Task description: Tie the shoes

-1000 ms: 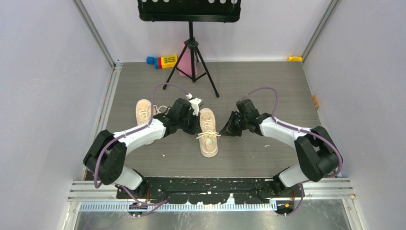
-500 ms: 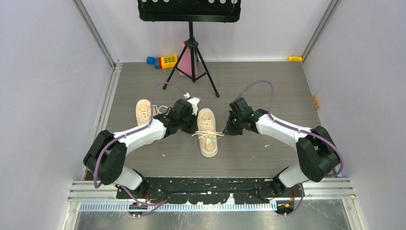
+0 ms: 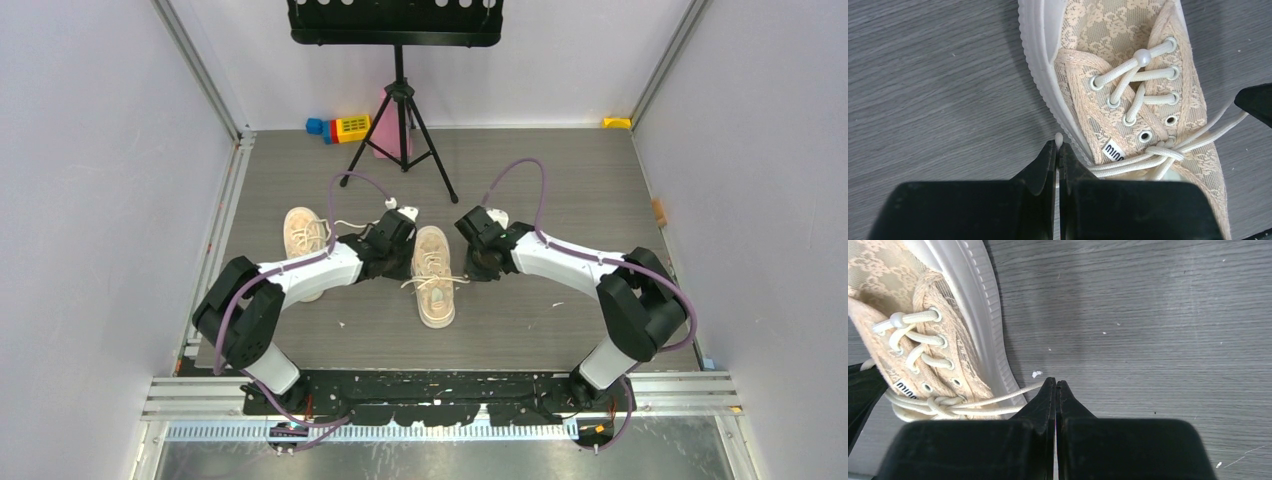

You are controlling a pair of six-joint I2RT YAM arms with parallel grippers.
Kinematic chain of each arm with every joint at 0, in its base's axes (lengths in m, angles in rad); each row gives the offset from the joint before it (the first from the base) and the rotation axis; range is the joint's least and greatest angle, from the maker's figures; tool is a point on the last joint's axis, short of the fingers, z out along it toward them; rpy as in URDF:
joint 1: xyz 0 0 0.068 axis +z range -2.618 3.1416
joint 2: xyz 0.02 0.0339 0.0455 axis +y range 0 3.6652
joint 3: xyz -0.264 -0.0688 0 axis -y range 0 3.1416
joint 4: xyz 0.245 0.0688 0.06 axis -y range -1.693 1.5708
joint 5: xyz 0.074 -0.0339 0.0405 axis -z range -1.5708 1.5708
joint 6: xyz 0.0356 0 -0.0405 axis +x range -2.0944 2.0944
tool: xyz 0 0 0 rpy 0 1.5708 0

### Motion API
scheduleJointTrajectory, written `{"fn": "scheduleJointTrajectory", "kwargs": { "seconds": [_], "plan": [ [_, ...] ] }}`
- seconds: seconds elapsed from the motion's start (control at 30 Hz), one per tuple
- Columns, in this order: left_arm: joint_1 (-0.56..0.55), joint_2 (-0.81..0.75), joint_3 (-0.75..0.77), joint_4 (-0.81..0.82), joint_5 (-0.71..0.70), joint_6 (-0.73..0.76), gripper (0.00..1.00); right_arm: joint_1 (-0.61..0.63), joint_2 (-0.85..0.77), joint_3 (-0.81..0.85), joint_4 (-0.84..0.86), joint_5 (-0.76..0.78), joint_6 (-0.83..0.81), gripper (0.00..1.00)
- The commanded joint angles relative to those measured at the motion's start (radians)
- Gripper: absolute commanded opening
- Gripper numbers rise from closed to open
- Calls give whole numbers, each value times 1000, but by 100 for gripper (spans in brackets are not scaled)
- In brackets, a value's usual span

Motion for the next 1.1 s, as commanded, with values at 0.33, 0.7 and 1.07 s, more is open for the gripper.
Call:
{"fn": "scheduleJointTrajectory", "kwargs": {
  "seconds": [0.33,0.7,1.07],
  "plan": [
    [-4,27,13,-282,-307,-22,0,36,86,43,-235,360,-8,0],
    [-4,-29,31,-329,-318,-134,0,69,115,97,-301,436,34,0],
    [-10,-21,18,-354,-358,-160,0,133,168,162,-373,554,68,0]
  ]
}}
